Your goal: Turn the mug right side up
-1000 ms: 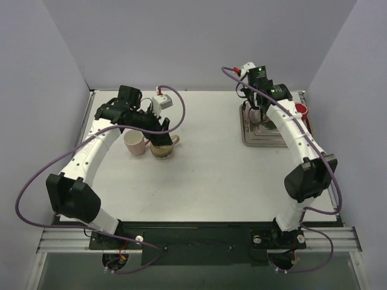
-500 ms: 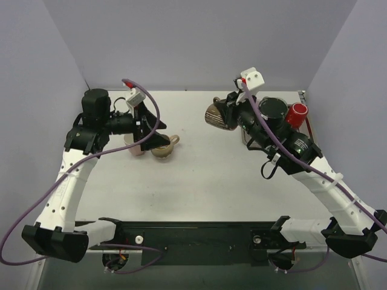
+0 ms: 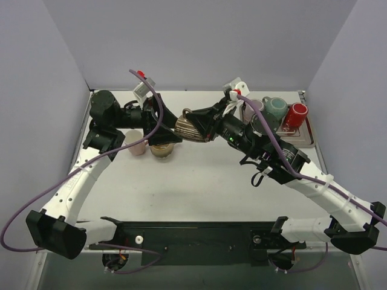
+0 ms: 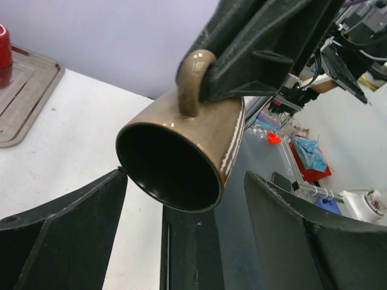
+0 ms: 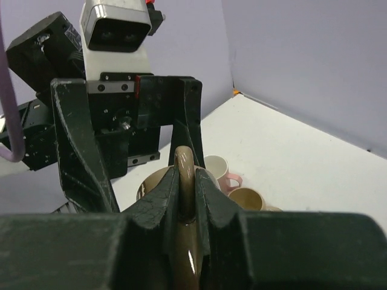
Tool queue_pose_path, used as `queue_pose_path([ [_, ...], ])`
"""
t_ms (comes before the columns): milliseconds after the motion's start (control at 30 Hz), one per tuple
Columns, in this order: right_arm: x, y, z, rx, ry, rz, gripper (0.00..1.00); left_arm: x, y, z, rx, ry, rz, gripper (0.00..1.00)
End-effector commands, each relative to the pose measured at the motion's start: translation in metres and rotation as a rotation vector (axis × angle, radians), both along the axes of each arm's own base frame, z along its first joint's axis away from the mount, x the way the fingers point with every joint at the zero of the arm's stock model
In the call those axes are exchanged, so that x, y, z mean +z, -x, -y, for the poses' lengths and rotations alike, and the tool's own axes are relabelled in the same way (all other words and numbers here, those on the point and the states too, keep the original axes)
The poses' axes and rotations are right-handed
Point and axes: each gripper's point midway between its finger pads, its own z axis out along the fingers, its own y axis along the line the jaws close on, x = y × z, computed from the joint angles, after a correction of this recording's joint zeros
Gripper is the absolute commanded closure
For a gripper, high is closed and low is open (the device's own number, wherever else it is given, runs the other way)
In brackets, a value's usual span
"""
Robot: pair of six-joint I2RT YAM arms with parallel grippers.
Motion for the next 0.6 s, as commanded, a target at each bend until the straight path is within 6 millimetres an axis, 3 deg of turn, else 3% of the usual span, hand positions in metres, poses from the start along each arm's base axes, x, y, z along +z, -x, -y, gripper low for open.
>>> queue_pose_path([
  [0,0.04,0.003,-0.006,0.023,-0.149,0.08,1.0,0.025,0.033,0.007,-0.086,0.027,0.085,0.15],
  [67,0.035,-0.001,-0.011,0.023,-0.142,0.075,1.0,0.027,0.038,0.01,-0.105,0.031,0.077,0.22],
  [233,0.023,-0.006,-0.024,0.038,-0.142,0.056,1.0,0.035,0.031,0.013,-0.101,0.056,0.041,0.64],
  [333,0.011,-0.017,-0.023,0.01,-0.134,0.028,1.0,0.033,0.024,0.011,-0.08,0.055,0.034,0.69],
  [433,-0.002,-0.027,-0.02,-0.006,-0.141,-0.001,1.0,0.028,0.017,0.011,-0.065,0.045,0.025,1.0],
  [500,-0.006,-0.034,-0.014,-0.035,-0.132,-0.009,1.0,0.012,0.003,0.008,-0.003,-0.012,-0.065,1.0],
  [533,-0.009,-0.043,-0.006,-0.088,-0.105,-0.019,1.0,0.0,-0.006,0.002,0.038,-0.049,-0.026,1.0],
  [567,-0.027,-0.046,-0.001,-0.117,-0.028,-0.055,0.8,-0.013,-0.018,-0.008,0.129,-0.121,-0.116,1.0],
])
